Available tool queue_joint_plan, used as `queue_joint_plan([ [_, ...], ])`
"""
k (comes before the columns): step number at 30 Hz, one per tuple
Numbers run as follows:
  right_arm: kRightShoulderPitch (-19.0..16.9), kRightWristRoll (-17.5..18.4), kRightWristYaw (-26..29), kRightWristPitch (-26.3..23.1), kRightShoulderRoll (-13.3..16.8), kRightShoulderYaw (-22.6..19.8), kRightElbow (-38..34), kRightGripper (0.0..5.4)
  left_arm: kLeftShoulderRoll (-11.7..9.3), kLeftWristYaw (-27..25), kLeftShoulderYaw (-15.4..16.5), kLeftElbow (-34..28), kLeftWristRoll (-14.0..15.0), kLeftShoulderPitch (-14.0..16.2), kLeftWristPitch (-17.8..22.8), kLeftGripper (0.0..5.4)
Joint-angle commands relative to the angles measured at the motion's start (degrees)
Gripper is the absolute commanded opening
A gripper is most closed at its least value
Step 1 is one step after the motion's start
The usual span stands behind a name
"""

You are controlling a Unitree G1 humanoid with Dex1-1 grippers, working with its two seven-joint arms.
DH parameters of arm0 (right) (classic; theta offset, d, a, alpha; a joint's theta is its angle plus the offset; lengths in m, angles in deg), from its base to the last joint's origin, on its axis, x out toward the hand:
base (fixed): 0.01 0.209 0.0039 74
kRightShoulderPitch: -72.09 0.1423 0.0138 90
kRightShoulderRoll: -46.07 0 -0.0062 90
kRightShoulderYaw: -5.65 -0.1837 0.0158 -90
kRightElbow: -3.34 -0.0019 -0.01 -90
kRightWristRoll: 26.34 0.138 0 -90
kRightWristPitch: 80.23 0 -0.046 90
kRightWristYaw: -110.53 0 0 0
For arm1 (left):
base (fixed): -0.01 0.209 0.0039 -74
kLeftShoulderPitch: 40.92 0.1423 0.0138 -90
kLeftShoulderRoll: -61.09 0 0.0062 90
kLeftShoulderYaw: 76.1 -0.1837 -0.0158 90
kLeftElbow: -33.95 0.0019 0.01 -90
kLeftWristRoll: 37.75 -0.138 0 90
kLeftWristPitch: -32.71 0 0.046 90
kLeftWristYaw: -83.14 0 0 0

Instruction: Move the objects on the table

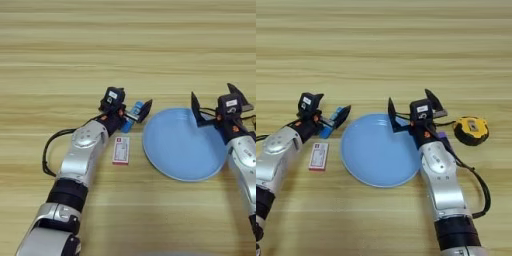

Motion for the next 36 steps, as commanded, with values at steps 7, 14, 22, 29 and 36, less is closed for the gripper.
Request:
queue_joint_plan([
  [7, 1.1, -0.2, -0.6, 0.3, -0.3, -0.7, 0.9, 5.40, -1.8, 1.0, 0.0, -5.9, -0.3, 3.0, 1.4, 5.36],
  [14, 1.8, -0.2, -1.1, 0.5, -0.4, -1.0, 1.8, 5.40, -3.4, 1.9, -0.9, -18.1, -0.2, 10.9, 6.1, 5.36],
  [22, 2.5, -0.3, -1.6, 0.7, -0.5, -1.1, 2.6, 5.40, -6.0, 1.3, -0.7, -24.2, 0.2, 15.8, 9.9, 5.36],
  [29, 2.9, -0.4, -2.0, 0.8, -0.6, -1.1, 3.1, 5.40, -8.4, -0.7, -0.9, -27.8, 1.5, 19.0, 13.7, 5.36],
  [36, 3.0, -0.3, -2.3, 0.9, -0.4, -1.2, 3.3, 5.40, -9.6, -1.2, -1.0, -29.3, 1.1, 21.0, 15.4, 5.36],
])
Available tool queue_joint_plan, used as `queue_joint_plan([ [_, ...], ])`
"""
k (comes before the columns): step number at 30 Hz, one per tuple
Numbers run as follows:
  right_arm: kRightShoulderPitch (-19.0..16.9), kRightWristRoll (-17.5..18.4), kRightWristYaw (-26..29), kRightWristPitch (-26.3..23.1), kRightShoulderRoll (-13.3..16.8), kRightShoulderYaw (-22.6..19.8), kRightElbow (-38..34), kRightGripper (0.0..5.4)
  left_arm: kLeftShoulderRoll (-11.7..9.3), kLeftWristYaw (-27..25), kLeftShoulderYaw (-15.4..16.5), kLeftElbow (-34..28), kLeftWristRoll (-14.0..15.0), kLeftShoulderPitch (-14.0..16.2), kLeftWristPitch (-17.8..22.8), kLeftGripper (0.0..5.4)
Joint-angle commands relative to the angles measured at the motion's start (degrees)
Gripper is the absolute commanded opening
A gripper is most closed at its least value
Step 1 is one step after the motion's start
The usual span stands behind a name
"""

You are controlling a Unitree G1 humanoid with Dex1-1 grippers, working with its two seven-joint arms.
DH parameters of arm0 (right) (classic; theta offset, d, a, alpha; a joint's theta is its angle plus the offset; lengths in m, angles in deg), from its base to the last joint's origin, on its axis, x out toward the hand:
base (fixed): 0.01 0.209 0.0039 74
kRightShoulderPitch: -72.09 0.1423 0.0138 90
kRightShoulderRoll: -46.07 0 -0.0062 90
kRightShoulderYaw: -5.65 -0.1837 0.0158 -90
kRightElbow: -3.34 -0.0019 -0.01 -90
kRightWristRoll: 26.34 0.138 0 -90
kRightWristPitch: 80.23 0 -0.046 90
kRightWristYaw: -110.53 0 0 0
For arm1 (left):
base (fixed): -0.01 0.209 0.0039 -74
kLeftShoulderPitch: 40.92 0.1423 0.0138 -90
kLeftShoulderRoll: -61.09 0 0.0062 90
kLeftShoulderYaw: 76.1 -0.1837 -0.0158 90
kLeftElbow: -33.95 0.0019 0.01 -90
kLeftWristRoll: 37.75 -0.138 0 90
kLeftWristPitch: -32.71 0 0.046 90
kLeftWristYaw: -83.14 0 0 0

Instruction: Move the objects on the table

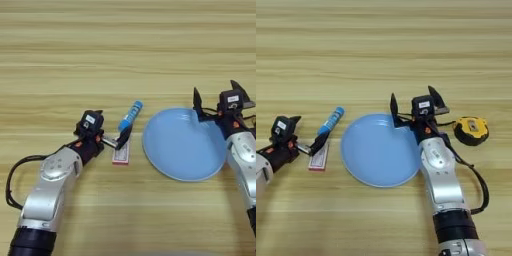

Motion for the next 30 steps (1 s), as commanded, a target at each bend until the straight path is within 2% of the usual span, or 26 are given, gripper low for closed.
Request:
queue_joint_plan([
  [1, 0.8, -0.2, -0.1, 0.4, 0.0, -0.4, 0.6, 5.40, -1.1, -0.3, -0.4, -1.8, 0.4, 1.0, 1.3, 5.36],
  [14, 1.3, -0.2, -0.4, 0.7, 0.2, -0.6, 1.0, 5.40, -2.7, -1.7, -1.6, -5.2, 0.7, 3.9, 3.5, 5.36],
  [21, 1.3, -0.2, -0.5, 0.8, 0.2, -0.7, 1.1, 5.40, -4.2, -4.0, -1.1, -9.2, 4.0, 5.4, 7.7, 5.36],
  [30, 1.4, -0.4, -0.7, 1.0, 0.2, -0.9, 1.2, 5.40, -5.4, -4.7, -2.1, -10.4, 4.6, 6.1, 9.7, 5.36],
])
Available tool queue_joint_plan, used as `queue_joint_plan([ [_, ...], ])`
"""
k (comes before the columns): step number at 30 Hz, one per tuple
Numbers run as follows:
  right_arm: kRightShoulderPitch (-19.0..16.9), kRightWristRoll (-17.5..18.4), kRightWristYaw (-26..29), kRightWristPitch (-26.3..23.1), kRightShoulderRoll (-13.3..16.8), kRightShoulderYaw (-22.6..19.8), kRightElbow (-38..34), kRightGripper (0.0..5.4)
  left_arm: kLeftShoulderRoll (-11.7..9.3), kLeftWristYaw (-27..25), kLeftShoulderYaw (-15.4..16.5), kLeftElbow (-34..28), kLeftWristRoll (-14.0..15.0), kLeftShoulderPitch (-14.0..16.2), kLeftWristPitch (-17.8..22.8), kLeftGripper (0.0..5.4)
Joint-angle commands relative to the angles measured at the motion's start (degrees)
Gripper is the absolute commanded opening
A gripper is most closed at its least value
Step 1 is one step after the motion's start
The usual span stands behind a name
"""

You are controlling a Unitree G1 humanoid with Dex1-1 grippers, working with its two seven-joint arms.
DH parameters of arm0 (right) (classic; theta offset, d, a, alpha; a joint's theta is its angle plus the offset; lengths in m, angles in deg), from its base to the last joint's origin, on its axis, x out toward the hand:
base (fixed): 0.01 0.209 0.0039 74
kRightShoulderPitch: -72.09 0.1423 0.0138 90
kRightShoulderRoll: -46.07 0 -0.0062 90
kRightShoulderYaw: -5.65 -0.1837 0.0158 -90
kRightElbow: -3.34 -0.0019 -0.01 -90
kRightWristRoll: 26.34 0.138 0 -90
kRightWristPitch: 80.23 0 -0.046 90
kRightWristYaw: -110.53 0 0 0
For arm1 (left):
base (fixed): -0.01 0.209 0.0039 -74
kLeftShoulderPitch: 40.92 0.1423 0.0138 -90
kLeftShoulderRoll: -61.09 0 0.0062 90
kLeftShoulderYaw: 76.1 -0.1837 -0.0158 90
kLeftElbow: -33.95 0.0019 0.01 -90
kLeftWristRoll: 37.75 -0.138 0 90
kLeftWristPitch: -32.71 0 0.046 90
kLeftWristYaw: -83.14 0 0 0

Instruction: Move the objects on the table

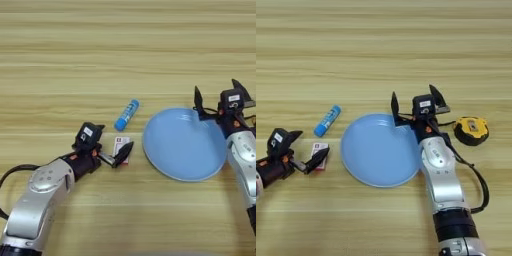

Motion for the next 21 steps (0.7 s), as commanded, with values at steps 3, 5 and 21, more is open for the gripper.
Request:
queue_joint_plan([
  [3, 0.9, -0.4, -0.5, 0.1, 0.1, -0.6, 0.4, 5.40, -0.9, -0.4, -1.2, -1.1, 0.5, 1.5, 1.4, 5.36],
  [5, 0.9, -0.5, -0.5, 0.1, 0.0, -0.6, 0.4, 5.40, -0.9, -0.3, -1.7, -1.0, 0.2, 1.8, 1.5, 5.36],
  [21, 0.9, -0.7, -0.6, 0.2, -0.1, -0.9, 0.1, 5.40, -1.3, 1.0, -5.1, 1.9, -2.2, 2.7, 0.1, 5.36],
])
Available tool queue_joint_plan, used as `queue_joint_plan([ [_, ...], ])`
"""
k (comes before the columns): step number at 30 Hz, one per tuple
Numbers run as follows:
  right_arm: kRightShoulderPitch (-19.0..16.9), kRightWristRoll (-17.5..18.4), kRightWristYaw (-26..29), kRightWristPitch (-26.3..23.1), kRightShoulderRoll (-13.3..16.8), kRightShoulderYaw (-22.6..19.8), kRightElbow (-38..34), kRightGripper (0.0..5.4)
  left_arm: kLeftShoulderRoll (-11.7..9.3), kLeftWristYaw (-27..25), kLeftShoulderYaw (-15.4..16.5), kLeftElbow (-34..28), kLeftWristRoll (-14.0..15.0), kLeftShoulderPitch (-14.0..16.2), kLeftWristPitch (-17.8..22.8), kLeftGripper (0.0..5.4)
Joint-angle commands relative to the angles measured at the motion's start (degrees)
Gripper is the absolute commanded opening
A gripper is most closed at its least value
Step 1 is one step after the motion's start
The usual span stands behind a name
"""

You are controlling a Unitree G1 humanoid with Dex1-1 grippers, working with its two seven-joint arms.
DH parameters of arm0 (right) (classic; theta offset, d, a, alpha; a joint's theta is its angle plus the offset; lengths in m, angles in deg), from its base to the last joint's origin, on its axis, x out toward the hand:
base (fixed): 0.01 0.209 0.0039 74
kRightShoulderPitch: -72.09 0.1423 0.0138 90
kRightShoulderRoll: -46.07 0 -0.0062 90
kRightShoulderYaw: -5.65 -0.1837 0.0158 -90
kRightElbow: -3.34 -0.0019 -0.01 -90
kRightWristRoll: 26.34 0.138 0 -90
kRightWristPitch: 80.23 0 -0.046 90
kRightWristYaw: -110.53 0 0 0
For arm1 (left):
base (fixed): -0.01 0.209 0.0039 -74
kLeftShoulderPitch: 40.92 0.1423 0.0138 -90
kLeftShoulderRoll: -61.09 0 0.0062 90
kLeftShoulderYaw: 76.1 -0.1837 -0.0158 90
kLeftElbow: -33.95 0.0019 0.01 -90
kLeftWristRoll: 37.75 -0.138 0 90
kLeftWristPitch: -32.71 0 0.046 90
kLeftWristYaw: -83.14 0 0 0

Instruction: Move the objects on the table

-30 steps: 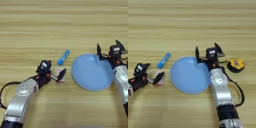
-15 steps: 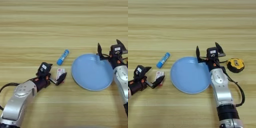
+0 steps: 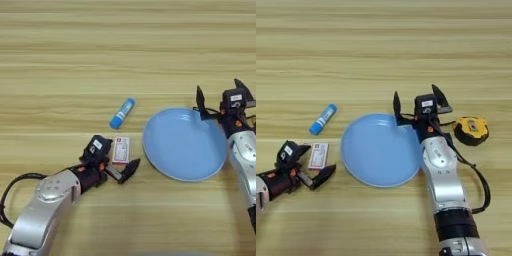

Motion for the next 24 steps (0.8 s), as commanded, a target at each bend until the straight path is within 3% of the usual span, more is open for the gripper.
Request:
queue_joint_plan([
  [1, 0.9, -0.4, -0.5, 0.1, -0.1, -0.2, 0.1, 5.40, -0.8, 0.5, -0.3, 1.1, -1.0, 0.2, -0.4, 5.36],
  [11, 0.9, -0.5, -0.5, 0.2, 0.0, -0.3, 0.1, 5.40, -0.6, 1.4, -0.3, 3.9, -2.2, -0.2, -1.4, 5.36],
  [24, 1.0, -0.5, -0.4, 0.1, 0.0, -0.4, 0.4, 5.40, -0.4, 2.5, 0.1, 7.7, -2.4, -1.4, -2.9, 3.92],
])
